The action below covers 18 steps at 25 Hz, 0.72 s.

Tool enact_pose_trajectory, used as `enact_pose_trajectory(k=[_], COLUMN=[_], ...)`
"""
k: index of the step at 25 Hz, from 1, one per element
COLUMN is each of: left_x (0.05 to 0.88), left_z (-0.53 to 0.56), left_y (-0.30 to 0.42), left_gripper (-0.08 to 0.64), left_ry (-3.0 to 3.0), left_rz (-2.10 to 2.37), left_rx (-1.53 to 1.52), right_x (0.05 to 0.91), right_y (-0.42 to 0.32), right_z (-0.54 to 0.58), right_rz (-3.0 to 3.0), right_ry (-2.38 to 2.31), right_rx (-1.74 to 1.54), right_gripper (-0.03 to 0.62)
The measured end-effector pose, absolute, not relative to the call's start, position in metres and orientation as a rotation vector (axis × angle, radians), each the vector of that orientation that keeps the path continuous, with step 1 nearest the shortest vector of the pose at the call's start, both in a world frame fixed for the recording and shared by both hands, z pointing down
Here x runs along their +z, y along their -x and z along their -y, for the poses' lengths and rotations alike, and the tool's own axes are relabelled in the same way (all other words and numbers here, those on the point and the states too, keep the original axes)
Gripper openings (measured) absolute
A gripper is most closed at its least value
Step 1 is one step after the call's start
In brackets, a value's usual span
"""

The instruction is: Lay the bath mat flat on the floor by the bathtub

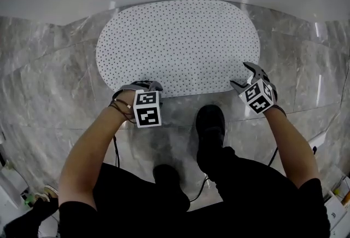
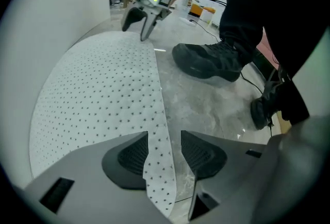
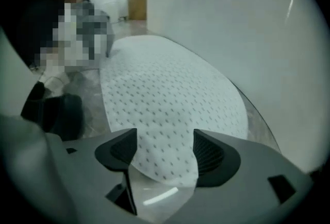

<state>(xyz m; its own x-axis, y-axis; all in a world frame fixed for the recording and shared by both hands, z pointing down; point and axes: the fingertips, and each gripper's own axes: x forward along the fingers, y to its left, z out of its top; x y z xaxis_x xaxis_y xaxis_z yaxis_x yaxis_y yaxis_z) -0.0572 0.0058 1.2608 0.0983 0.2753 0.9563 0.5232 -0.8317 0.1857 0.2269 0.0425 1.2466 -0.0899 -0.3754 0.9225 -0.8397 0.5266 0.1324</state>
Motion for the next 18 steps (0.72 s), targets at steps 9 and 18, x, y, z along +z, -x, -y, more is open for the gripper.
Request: enact_pose_trajectory(k=[9, 18], left_x=[1.275, 1.279], left_z=[0.057, 0.057], left_y=[0.075, 0.073], left_gripper=[0.149, 0.149], left_ry=[2.266, 2.194], left_rz=[0.355, 0.362], left_rx=[-1.944, -2.041], right_x=[1.272, 1.274], right_y=[-0.135, -0.132], right_z=[-0.037, -0.035], right_rz=[1.701, 1.661], right_ry=[-0.562, -0.489], right_rx=[0.399, 0.442], right_gripper=[0.075, 0.069])
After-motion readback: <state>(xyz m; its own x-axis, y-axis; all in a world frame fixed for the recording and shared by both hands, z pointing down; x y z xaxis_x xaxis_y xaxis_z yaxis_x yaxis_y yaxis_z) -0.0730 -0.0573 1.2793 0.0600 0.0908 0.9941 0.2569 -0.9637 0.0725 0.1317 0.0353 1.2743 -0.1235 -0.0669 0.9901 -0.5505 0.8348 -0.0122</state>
